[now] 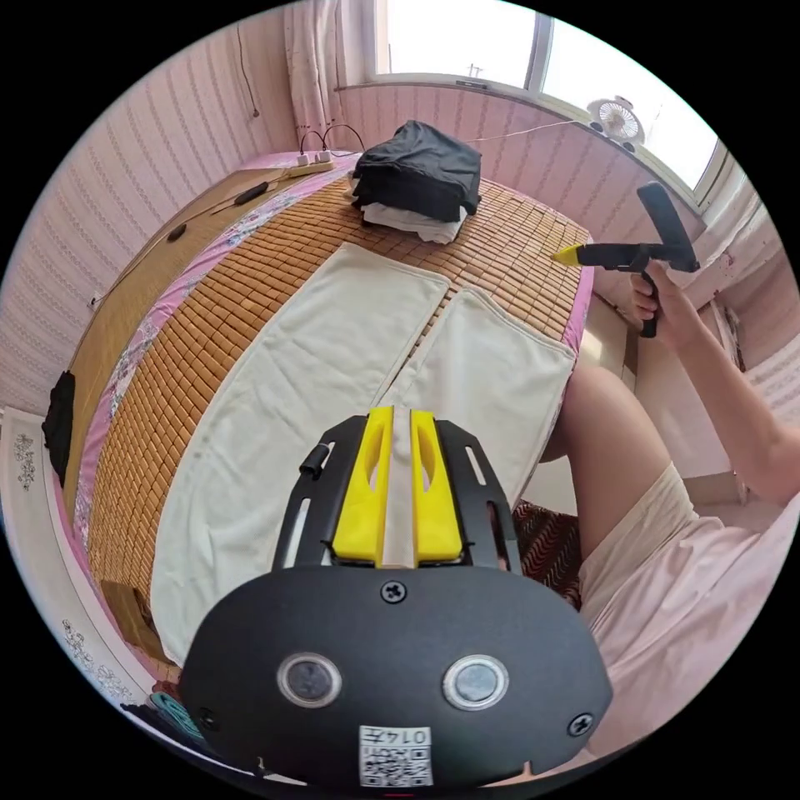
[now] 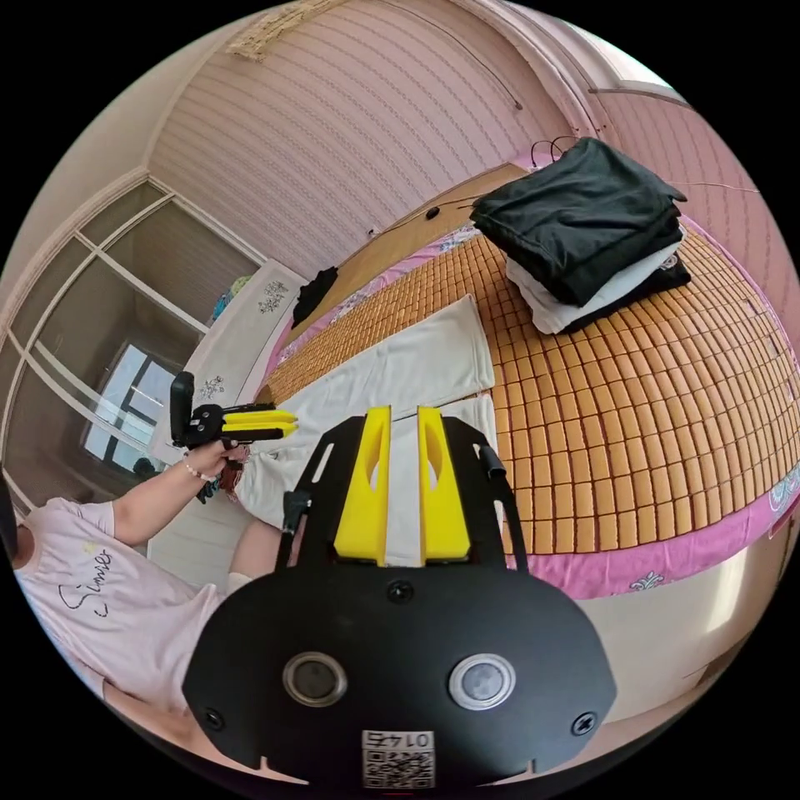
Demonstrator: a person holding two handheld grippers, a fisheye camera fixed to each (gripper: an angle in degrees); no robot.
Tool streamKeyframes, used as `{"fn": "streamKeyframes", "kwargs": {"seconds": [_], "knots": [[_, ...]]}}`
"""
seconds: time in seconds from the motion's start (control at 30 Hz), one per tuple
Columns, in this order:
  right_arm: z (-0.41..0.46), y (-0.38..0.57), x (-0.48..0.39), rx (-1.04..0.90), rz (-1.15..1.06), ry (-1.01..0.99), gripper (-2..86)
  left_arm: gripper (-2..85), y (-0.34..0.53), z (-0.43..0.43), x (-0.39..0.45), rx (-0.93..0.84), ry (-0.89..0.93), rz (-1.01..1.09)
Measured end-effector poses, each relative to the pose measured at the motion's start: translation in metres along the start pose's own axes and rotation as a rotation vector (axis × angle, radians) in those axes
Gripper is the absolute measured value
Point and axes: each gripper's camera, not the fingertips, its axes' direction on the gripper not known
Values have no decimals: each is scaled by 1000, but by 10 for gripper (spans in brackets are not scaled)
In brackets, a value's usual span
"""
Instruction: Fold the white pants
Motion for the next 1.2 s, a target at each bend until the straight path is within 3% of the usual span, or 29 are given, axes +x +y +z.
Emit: {"fn": "streamKeyframes", "kwargs": {"seconds": [0.2, 0.33, 0.57, 0.63, 0.77, 0.9, 1.0, 1.1, 1.2], "knots": [[70, 49, 30, -295, 158, 234, 97, 19, 113, 8, -11, -132, 102, -90], [87, 47, 24, -347, 168, 280, 41, -3, 175, 12, -21, -192, 158, -221], [58, 36, -1, -334, 91, 237, 8, -6, 261, -38, -68, -69, 217, -492], [69, 37, -5, -427, 71, 307, 3, -5, 290, -50, -86, -60, 214, -577], [77, 23, -35, -437, -10, 478, -1, 0, 375, -89, -130, 10, 137, -796], [109, -19, -89, -401, -171, 477, -2, 17, 458, -122, -168, 65, 60, -1043], [156, -59, -130, -424, -299, 486, -2, 32, 532, -143, -195, 206, 119, -1266], [201, -98, -168, -345, -401, 632, -2, 53, 603, -158, -214, 310, 99, -1491], [242, -136, -182, -227, -344, 856, -3, 106, 661, -166, -230, 333, 57, -1684]]}}
